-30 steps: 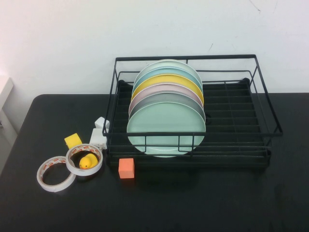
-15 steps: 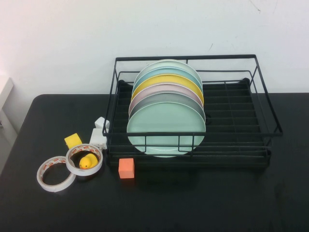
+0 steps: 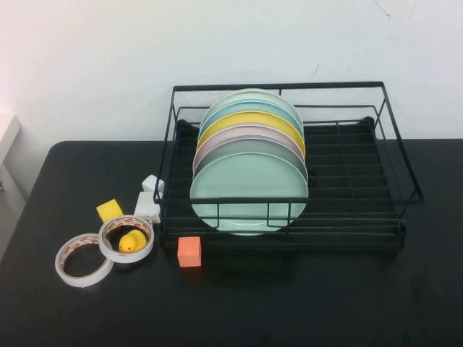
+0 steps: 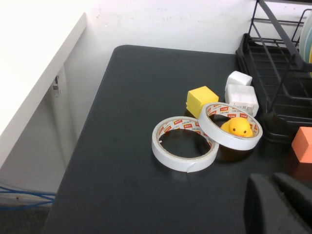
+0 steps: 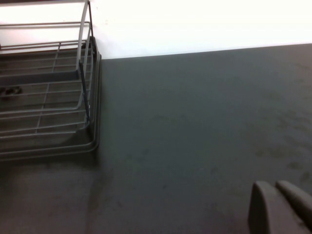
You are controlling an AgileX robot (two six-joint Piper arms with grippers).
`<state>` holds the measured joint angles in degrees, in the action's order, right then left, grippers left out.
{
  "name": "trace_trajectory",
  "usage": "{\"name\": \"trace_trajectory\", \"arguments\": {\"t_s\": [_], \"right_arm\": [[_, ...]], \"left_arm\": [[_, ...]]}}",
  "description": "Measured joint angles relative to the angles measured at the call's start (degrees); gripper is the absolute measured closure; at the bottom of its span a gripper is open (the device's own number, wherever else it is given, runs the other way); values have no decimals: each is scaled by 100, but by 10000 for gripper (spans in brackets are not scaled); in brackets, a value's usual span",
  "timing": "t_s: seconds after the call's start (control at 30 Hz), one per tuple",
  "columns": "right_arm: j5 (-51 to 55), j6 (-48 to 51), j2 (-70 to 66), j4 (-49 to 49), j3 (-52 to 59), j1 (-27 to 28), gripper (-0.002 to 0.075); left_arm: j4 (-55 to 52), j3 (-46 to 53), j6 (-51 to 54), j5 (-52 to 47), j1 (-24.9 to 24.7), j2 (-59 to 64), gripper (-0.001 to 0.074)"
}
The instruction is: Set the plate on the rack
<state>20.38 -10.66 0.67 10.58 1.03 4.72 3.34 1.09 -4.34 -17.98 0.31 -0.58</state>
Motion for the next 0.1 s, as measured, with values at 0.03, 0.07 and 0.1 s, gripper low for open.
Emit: {"name": "trace_trajectory", "arguments": {"t_s": [0.03, 0.07, 0.1], "right_arm": [[0, 0, 0, 0, 0, 0, 726], [0, 0, 0, 0, 0, 0, 726], [0, 0, 0, 0, 0, 0, 726]], "left_arm": [[0, 0, 0, 0, 0, 0, 737], [0, 0, 0, 0, 0, 0, 736], [0, 0, -13, 0, 0, 0, 736]]}}
